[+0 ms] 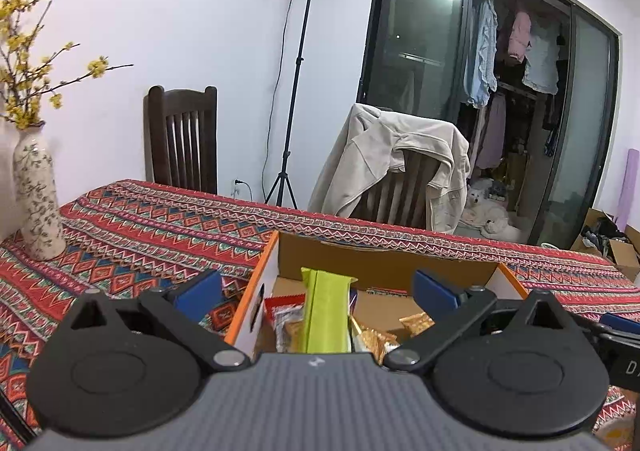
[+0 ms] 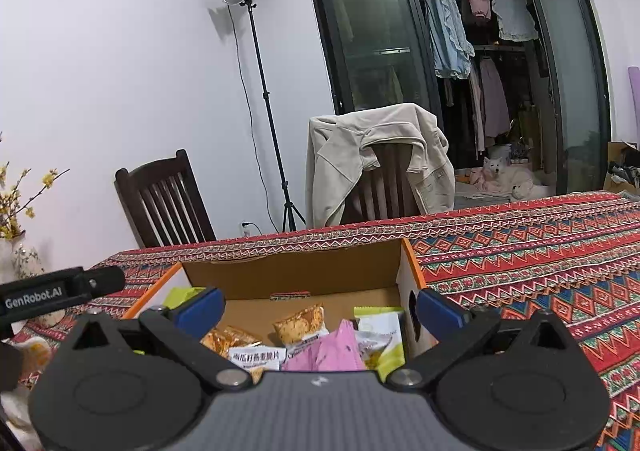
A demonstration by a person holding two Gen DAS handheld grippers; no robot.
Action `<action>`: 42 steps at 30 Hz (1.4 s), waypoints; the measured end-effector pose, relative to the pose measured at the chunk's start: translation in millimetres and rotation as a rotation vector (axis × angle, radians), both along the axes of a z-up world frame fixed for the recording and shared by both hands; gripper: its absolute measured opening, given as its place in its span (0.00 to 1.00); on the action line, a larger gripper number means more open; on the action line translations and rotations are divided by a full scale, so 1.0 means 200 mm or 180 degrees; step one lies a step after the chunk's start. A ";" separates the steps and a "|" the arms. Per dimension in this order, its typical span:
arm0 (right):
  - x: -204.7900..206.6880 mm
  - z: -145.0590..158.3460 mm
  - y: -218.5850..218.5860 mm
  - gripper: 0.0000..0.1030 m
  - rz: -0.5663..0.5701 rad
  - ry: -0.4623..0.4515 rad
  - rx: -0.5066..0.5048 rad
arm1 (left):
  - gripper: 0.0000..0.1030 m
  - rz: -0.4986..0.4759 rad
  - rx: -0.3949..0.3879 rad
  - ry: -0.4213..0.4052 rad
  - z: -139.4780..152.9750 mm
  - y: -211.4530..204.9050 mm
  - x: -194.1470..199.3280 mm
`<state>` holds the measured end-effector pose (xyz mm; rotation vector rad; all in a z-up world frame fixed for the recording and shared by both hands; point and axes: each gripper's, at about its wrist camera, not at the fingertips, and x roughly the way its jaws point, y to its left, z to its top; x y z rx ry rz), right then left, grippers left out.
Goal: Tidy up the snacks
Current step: 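Withdraw both tools from the box toward the remaining snacks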
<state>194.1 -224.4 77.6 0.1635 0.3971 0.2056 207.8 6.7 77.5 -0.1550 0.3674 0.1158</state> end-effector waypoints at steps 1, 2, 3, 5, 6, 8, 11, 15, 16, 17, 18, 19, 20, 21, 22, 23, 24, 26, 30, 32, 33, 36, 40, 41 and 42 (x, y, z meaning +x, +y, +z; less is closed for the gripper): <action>-0.02 0.00 0.00 1.00 -0.0001 -0.0003 -0.0013 | 1.00 0.0004 0.0003 0.0003 0.00 0.00 -0.02; -0.05 0.01 -0.01 1.00 -0.0001 -0.0008 -0.0023 | 1.00 0.0009 0.0004 0.0003 0.00 0.01 -0.04; -0.07 0.01 -0.02 1.00 0.0000 -0.0011 -0.0033 | 1.00 0.0010 0.0006 0.0005 0.00 0.01 -0.06; -0.11 0.02 -0.02 1.00 0.0013 -0.0007 -0.0067 | 1.00 0.0015 0.0012 0.0014 0.00 0.02 -0.11; -0.13 0.02 -0.03 1.00 0.0022 -0.0001 -0.0086 | 1.00 0.0018 0.0017 0.0017 0.00 0.03 -0.13; -0.18 0.01 -0.03 1.00 0.0036 0.0012 -0.0136 | 1.00 0.0024 0.0025 0.0030 0.00 0.04 -0.18; -0.24 -0.01 -0.03 1.00 0.0070 0.0038 -0.0206 | 1.00 0.0029 0.0014 0.0076 -0.03 0.06 -0.24; -0.32 -0.04 -0.03 1.00 0.0116 0.0091 -0.0305 | 1.00 0.0046 0.0002 0.0164 -0.08 0.08 -0.30; -0.34 -0.05 -0.03 1.00 0.0123 0.0105 -0.0330 | 1.00 0.0052 -0.0007 0.0190 -0.09 0.09 -0.32; -0.35 -0.07 -0.03 1.00 0.0129 0.0124 -0.0359 | 1.00 0.0053 -0.0014 0.0211 -0.10 0.10 -0.33; -0.36 -0.08 -0.03 1.00 0.0132 0.0139 -0.0379 | 1.00 0.0056 -0.0020 0.0235 -0.12 0.10 -0.35; -0.38 -0.09 -0.03 1.00 0.0135 0.0160 -0.0404 | 1.00 0.0063 -0.0024 0.0257 -0.13 0.10 -0.36; -0.39 -0.10 -0.03 1.00 0.0137 0.0176 -0.0423 | 1.00 0.0069 -0.0024 0.0273 -0.15 0.11 -0.37; -0.40 -0.11 -0.03 1.00 0.0138 0.0195 -0.0444 | 1.00 0.0075 -0.0025 0.0291 -0.16 0.11 -0.39; -0.41 -0.13 -0.03 1.00 0.0137 0.0221 -0.0473 | 1.00 0.0079 -0.0027 0.0311 -0.17 0.11 -0.40; -0.42 -0.15 -0.03 1.00 0.0137 0.0244 -0.0494 | 1.00 0.0079 -0.0031 0.0338 -0.19 0.11 -0.42; -0.43 -0.16 -0.04 1.00 0.0137 0.0272 -0.0517 | 1.00 0.0077 -0.0034 0.0359 -0.20 0.12 -0.43; -0.44 -0.20 -0.04 1.00 0.0136 0.0357 -0.0575 | 1.00 0.0074 -0.0041 0.0401 -0.23 0.12 -0.45; -0.45 -0.27 -0.03 1.00 0.0118 0.0537 -0.0701 | 1.00 0.0082 -0.0047 0.0484 -0.29 0.13 -0.47; -0.44 -0.30 -0.03 1.00 0.0111 0.0617 -0.0733 | 1.00 0.0087 -0.0044 0.0524 -0.32 0.13 -0.47; -0.44 -0.32 -0.03 1.00 0.0108 0.0662 -0.0748 | 1.00 0.0095 -0.0037 0.0547 -0.34 0.13 -0.47; -0.41 -0.36 -0.03 1.00 0.0102 0.0810 -0.0822 | 1.00 0.0093 -0.0058 0.0617 -0.36 0.13 -0.45; -0.37 -0.42 -0.01 1.00 0.0053 0.0990 -0.0943 | 1.00 0.0072 -0.0088 0.0618 -0.38 0.14 -0.45; -0.36 -0.43 -0.01 1.00 0.0048 0.1013 -0.0947 | 1.00 0.0064 -0.0100 0.0628 -0.38 0.14 -0.45; -0.35 -0.43 -0.01 1.00 0.0059 0.1015 -0.0913 | 1.00 0.0056 -0.0112 0.0640 -0.39 0.14 -0.44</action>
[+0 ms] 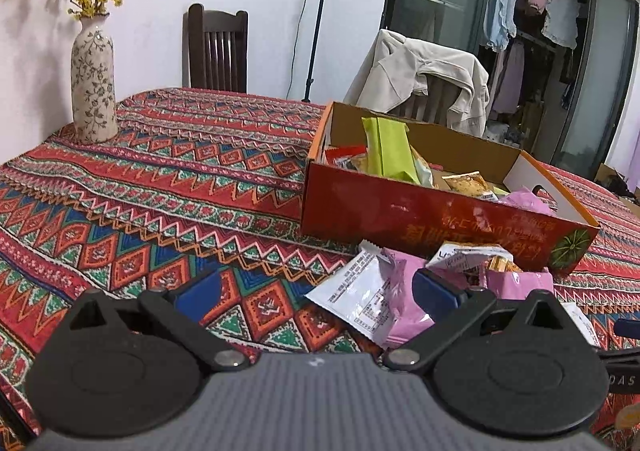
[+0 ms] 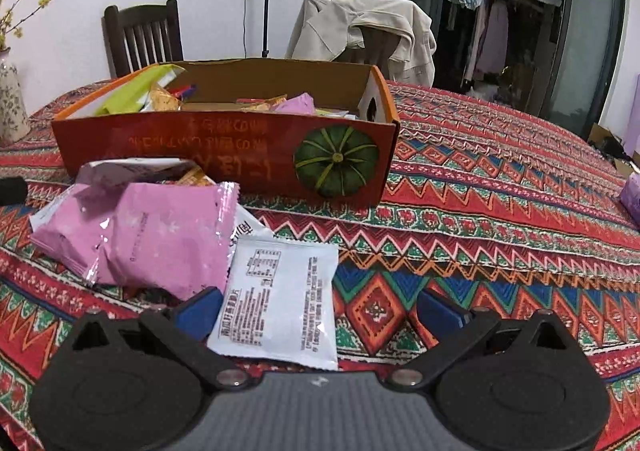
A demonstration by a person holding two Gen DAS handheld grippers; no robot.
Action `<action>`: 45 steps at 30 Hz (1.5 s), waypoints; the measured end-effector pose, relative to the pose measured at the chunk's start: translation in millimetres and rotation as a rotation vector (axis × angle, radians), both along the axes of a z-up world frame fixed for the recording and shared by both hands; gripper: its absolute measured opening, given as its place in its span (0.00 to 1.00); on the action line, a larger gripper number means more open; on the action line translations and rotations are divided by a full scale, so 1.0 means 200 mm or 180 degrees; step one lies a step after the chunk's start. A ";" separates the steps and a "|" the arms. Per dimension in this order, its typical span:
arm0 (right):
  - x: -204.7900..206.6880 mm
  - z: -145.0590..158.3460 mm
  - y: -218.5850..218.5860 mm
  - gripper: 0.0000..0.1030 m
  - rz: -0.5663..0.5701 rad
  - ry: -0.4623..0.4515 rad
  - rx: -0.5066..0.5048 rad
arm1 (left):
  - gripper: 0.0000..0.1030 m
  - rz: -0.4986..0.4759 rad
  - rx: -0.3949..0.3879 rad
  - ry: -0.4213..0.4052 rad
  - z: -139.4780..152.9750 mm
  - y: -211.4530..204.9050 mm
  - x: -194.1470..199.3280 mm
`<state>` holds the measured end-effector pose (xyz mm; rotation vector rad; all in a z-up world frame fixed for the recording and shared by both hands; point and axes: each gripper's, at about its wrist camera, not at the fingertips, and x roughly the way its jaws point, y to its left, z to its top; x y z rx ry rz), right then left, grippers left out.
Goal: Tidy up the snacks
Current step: 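Withdraw both tools from the box toward the remaining snacks, then grasp a white packet with the right tool while the left tool grasps a pink packet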
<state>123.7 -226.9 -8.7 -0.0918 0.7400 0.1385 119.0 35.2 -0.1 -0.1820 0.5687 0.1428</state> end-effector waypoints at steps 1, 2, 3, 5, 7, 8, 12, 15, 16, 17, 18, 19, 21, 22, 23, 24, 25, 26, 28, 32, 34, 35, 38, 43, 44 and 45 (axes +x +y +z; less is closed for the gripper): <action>0.01 0.00 0.00 1.00 -0.0002 0.0006 0.0010 | 1.00 -0.0009 -0.0017 0.0013 -0.01 0.00 0.00; 0.02 0.00 0.00 1.00 -0.0011 -0.0001 0.0012 | 1.00 -0.0013 -0.0030 0.0023 -0.01 0.01 0.00; 0.02 0.00 0.00 0.98 -0.0019 -0.0019 0.0015 | 1.00 -0.0015 -0.0043 0.0028 -0.02 0.01 0.01; 0.02 -0.01 -0.01 0.94 0.0013 -0.0043 0.0079 | 1.00 -0.0017 -0.0076 0.0024 -0.02 0.02 0.01; 0.02 -0.01 -0.03 0.83 0.0053 -0.0053 0.0213 | 1.00 -0.0025 -0.0110 0.0020 -0.03 0.02 0.01; 0.02 0.00 -0.02 0.80 0.0062 -0.0070 0.0215 | 1.00 -0.0028 -0.0121 0.0022 -0.03 0.02 0.01; -0.01 0.00 -0.02 0.56 0.0120 -0.0164 0.0231 | 1.00 -0.0054 -0.0137 0.0047 -0.04 0.02 0.01; -0.03 0.01 -0.03 0.49 0.0103 -0.0200 0.0250 | 1.00 -0.0066 -0.0129 0.0053 -0.04 0.02 0.01; -0.03 0.01 -0.03 0.47 0.0083 -0.0216 0.0276 | 1.00 -0.0068 -0.0122 0.0054 -0.05 0.01 0.01; -0.03 0.01 -0.04 0.46 0.0059 -0.0228 0.0299 | 1.00 -0.0071 -0.0116 0.0053 -0.05 0.01 0.01; -0.03 0.01 -0.05 0.45 0.0036 -0.0244 0.0328 | 1.00 -0.0073 -0.0107 0.0050 -0.05 0.01 0.01; -0.04 0.02 -0.06 0.44 0.0009 -0.0268 0.0360 | 1.00 -0.0074 -0.0096 0.0051 -0.05 0.01 0.01; -0.04 0.02 -0.08 0.43 -0.0029 -0.0322 0.0390 | 1.00 -0.0070 -0.0070 0.0070 -0.04 0.00 0.02; -0.05 0.03 -0.08 0.43 -0.0041 -0.0359 0.0405 | 1.00 -0.0069 -0.0050 0.0083 -0.04 -0.01 0.02; -0.06 0.03 -0.08 0.43 -0.0046 -0.0391 0.0416 | 1.00 -0.0071 -0.0023 0.0096 -0.04 -0.02 0.02; -0.07 0.04 -0.09 0.43 -0.0052 -0.0432 0.0420 | 1.00 -0.0079 0.0001 0.0098 -0.03 -0.02 0.02; -0.08 0.04 -0.09 0.43 -0.0058 -0.0464 0.0417 | 1.00 -0.0091 0.0037 0.0097 -0.03 -0.04 0.02; -0.08 0.05 -0.09 0.43 -0.0060 -0.0482 0.0421 | 1.00 -0.0102 0.0081 0.0097 -0.02 -0.05 0.02; -0.09 0.05 -0.10 0.43 -0.0074 -0.0511 0.0436 | 1.00 -0.0119 0.0171 0.0117 -0.01 -0.09 0.02; -0.10 0.06 -0.12 0.43 -0.0117 -0.0541 0.0465 | 1.00 -0.0125 0.0320 0.0205 -0.01 -0.15 0.05; -0.10 0.06 -0.13 0.43 -0.0125 -0.0564 0.0491 | 1.00 -0.0138 0.0426 0.0249 -0.01 -0.19 0.06; -0.11 0.07 -0.13 0.43 -0.0126 -0.0576 0.0501 | 1.00 -0.0159 0.0492 0.0270 -0.01 -0.22 0.07; -0.12 0.07 -0.14 0.43 -0.0121 -0.0606 0.0536 | 1.00 -0.0277 0.0667 0.0335 -0.03 -0.30 0.11; -0.13 0.07 -0.14 0.44 -0.0097 -0.0626 0.0566 | 1.00 -0.0342 0.0788 0.0427 -0.06 -0.40 0.16; -0.13 0.07 -0.14 0.44 -0.0092 -0.0625 0.0572 | 1.00 -0.0351 0.0791 0.0428 -0.07 -0.41 0.16; -0.13 0.07 -0.14 0.44 -0.0087 -0.0621 0.0575 | 1.00 -0.0345 0.0803 0.0427 -0.07 -0.42 0.16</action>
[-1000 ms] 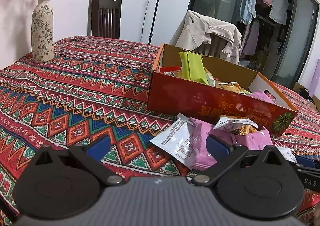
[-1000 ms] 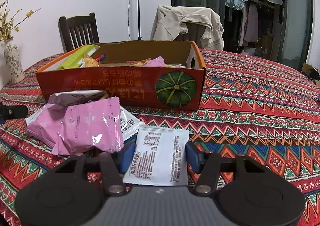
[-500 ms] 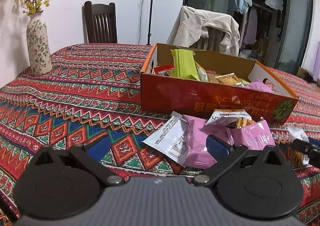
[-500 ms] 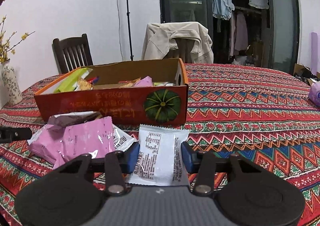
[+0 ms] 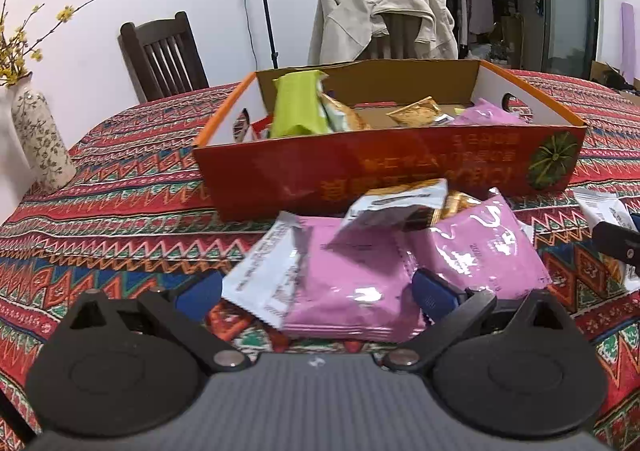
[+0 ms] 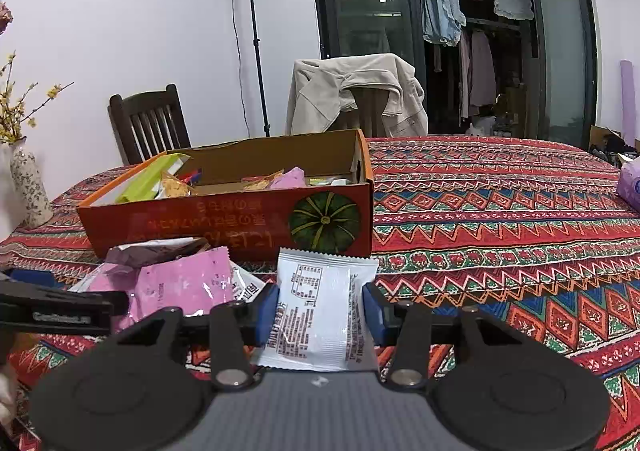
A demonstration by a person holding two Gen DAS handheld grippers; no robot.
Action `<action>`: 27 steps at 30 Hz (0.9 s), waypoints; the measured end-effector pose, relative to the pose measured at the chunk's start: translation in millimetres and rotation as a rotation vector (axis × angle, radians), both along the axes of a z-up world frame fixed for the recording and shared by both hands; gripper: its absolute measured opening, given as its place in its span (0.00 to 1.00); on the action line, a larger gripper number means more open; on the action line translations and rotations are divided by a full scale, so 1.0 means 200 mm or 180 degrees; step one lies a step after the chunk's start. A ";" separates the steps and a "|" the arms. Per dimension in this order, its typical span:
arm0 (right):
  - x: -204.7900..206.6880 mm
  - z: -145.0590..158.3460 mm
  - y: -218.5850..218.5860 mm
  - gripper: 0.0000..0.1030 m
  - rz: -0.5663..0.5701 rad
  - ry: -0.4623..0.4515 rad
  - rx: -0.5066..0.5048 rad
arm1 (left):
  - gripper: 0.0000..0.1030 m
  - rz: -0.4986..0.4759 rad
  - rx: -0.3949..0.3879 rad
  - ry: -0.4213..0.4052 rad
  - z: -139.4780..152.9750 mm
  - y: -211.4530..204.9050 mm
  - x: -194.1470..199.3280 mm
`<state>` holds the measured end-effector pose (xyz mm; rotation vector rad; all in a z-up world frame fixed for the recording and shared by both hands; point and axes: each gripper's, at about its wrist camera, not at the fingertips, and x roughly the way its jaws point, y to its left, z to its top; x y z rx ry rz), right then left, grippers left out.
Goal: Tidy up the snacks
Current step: 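Grasp a white packet with the right tool while the left tool grasps a pink packet, then carry the white packet and pink packet into the orange box and open both tools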
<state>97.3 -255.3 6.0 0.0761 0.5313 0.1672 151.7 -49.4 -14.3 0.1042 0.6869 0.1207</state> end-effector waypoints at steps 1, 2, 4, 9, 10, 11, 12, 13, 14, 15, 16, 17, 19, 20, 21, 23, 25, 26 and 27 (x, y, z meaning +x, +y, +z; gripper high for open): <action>0.00 0.00 0.00 0.44 0.0007 0.0007 0.0001 | 1.00 -0.0002 0.0005 0.0008 -0.01 -0.01 0.01; 0.00 0.00 0.00 0.44 0.0012 0.0011 0.0000 | 1.00 -0.0006 0.0003 0.0017 -0.01 -0.02 0.01; 0.00 0.00 0.01 0.44 0.0029 0.0016 0.0002 | 1.00 -0.0003 0.0020 0.0029 -0.02 -0.04 0.02; -0.01 0.00 0.01 0.44 0.0056 0.0000 0.0017 | 1.00 0.0015 0.0071 0.0029 -0.04 -0.09 0.05; -0.01 0.00 0.01 0.44 0.0059 -0.0003 0.0023 | 1.00 0.0038 0.0101 0.0023 -0.04 -0.09 0.06; -0.01 0.00 0.01 0.44 0.0061 -0.0005 0.0027 | 1.00 0.0057 0.0112 0.0023 -0.05 -0.09 0.06; -0.01 0.00 0.01 0.44 0.0064 -0.0005 0.0029 | 1.00 0.0071 0.0110 0.0036 -0.05 -0.09 0.07; -0.01 0.00 0.01 0.44 0.0065 -0.0004 0.0029 | 0.99 0.0087 0.0075 0.0051 -0.06 -0.08 0.07; -0.01 0.00 0.01 0.44 0.0063 -0.0004 0.0029 | 0.94 0.0101 0.0019 0.0055 -0.06 -0.06 0.08; -0.01 0.00 0.01 0.44 0.0065 -0.0003 0.0029 | 0.89 0.0111 -0.0055 0.0056 -0.06 -0.04 0.08; -0.01 0.00 0.01 0.44 0.0068 0.0000 0.0029 | 0.81 0.0109 -0.0126 0.0055 -0.05 -0.03 0.08; -0.01 0.00 0.01 0.44 0.0070 0.0004 0.0024 | 0.74 0.0094 -0.0177 0.0045 -0.05 -0.02 0.07; -0.01 0.00 0.01 0.44 0.0070 0.0015 0.0023 | 0.67 0.0087 -0.0196 0.0000 -0.05 -0.01 0.06; -0.01 0.00 0.01 0.44 0.0068 0.0019 0.0025 | 0.65 0.0071 -0.0219 -0.0012 -0.05 -0.01 0.06; 0.00 0.00 0.01 0.44 0.0066 0.0026 0.0028 | 0.64 0.0059 -0.0240 -0.0021 -0.04 0.00 0.06; 0.00 -0.01 0.01 0.44 0.0054 0.0035 0.0045 | 0.63 0.0054 -0.0278 -0.0035 -0.04 0.00 0.05; 0.01 -0.01 0.00 0.44 0.0040 0.0044 0.0068 | 0.63 0.0063 -0.0308 -0.0049 -0.03 0.01 0.04; 0.01 -0.01 0.00 0.44 0.0038 0.0044 0.0074 | 0.63 0.0070 -0.0323 -0.0057 -0.02 0.02 0.03; 0.01 -0.01 0.00 0.44 0.0039 0.0041 0.0075 | 0.63 0.0074 -0.0338 -0.0064 -0.02 0.02 0.02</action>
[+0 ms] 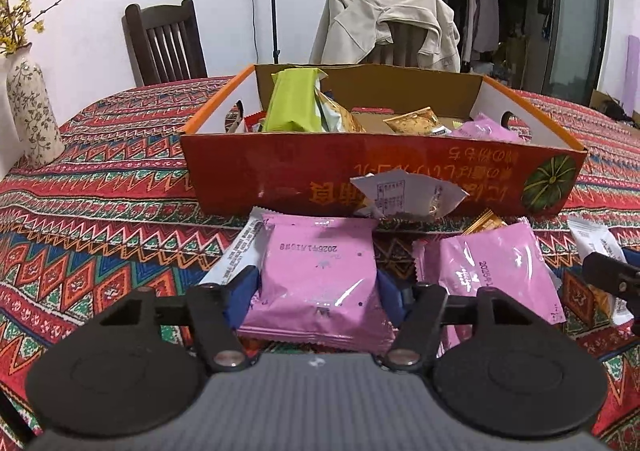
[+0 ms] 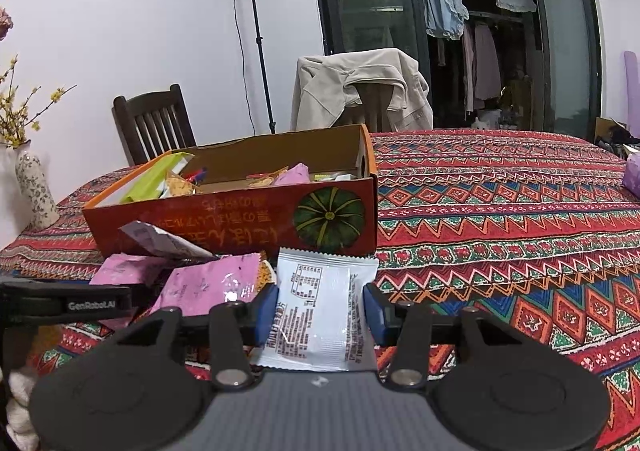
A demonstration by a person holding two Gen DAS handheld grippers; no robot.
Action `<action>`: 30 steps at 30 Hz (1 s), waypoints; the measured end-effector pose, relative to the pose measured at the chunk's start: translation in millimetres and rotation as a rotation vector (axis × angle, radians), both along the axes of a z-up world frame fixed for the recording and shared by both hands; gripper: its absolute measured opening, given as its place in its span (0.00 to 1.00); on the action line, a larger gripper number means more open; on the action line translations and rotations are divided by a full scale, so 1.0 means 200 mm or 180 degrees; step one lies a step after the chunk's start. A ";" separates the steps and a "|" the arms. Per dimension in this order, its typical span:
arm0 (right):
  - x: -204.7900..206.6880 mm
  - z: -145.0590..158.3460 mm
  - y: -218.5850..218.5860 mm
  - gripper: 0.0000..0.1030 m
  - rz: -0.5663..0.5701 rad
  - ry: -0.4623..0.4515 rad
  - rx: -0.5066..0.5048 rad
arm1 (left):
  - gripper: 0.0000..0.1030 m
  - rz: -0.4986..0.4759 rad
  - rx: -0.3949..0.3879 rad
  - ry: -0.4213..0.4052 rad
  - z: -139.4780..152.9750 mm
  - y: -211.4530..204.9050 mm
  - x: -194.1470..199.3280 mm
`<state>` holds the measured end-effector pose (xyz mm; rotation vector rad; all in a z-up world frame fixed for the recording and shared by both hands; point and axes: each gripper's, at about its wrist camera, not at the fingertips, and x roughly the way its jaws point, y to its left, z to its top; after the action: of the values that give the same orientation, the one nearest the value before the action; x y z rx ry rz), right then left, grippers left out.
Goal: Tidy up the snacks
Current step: 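Carry the white packet and pink packet into the orange box and open both tools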
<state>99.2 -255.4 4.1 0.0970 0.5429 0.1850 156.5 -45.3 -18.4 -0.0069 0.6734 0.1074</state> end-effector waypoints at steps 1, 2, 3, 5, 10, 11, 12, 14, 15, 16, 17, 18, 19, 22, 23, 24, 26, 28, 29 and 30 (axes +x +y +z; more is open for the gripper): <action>0.00 0.00 0.00 0.44 0.0003 -0.0003 -0.0001 | 0.63 0.0004 -0.0018 -0.0008 0.00 0.01 -0.01; 0.00 0.00 0.00 0.44 0.0006 -0.0007 -0.0003 | 0.63 0.0011 -0.0036 -0.0017 0.01 0.02 -0.02; 0.00 0.00 0.01 0.44 0.0008 -0.0013 -0.0005 | 0.63 0.0017 -0.0047 -0.0026 0.01 0.02 -0.03; 0.00 0.00 0.01 0.44 0.0007 -0.0029 -0.0008 | 0.63 0.0025 -0.0078 -0.0047 0.02 0.04 -0.06; 0.00 0.00 0.01 0.44 0.0005 -0.0066 -0.0025 | 0.63 0.0036 -0.0140 -0.0125 0.06 0.08 -0.11; 0.00 0.00 0.02 0.44 0.0011 -0.0071 -0.0031 | 0.63 0.0039 -0.0152 -0.0143 0.07 0.08 -0.12; 0.00 0.00 0.02 0.44 0.0017 -0.0079 -0.0034 | 0.63 0.0040 -0.0166 -0.0158 0.08 0.09 -0.13; -0.01 0.00 0.02 0.44 0.0025 -0.0113 -0.0046 | 0.63 0.0040 -0.0190 -0.0192 0.10 0.11 -0.15; -0.02 0.01 0.02 0.44 0.0027 -0.0133 -0.0051 | 0.63 0.0040 -0.0199 -0.0209 0.11 0.11 -0.16; -0.02 0.01 0.03 0.44 0.0026 -0.0158 -0.0053 | 0.63 0.0039 -0.0210 -0.0224 0.12 0.12 -0.16; -0.03 0.02 0.03 0.44 0.0024 -0.0192 -0.0049 | 0.63 0.0040 -0.0225 -0.0238 0.12 0.13 -0.17; -0.03 0.02 0.03 0.44 0.0023 -0.0225 -0.0050 | 0.63 0.0039 -0.0238 -0.0254 0.13 0.13 -0.17; -0.04 0.03 0.03 0.44 0.0021 -0.0252 -0.0065 | 0.63 0.0034 -0.0245 -0.0274 0.15 0.14 -0.18; -0.04 0.05 0.05 0.44 0.0022 -0.0297 -0.0120 | 0.63 0.0005 -0.0254 -0.0330 0.18 0.14 -0.19; -0.05 0.06 0.05 0.44 0.0026 -0.0311 -0.0129 | 0.63 -0.0009 -0.0259 -0.0354 0.19 0.14 -0.19; -0.05 0.07 0.05 0.44 0.0031 -0.0328 -0.0132 | 0.63 -0.0024 -0.0263 -0.0376 0.21 0.14 -0.20; -0.06 0.10 0.05 0.44 0.0045 -0.0359 -0.0134 | 0.63 -0.0060 -0.0271 -0.0421 0.23 0.13 -0.20; -0.07 0.13 0.06 0.44 0.0055 -0.0397 -0.0145 | 0.63 -0.0093 -0.0282 -0.0463 0.26 0.12 -0.20; -0.07 0.15 0.06 0.44 0.0058 -0.0413 -0.0147 | 0.63 -0.0107 -0.0288 -0.0484 0.27 0.12 -0.19; -0.07 0.17 0.06 0.44 0.0061 -0.0436 -0.0147 | 0.63 -0.0119 -0.0291 -0.0509 0.29 0.12 -0.19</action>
<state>85.5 -242.8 38.9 0.0339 0.4115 0.1961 118.4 -22.0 39.1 -0.0900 0.5179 0.0393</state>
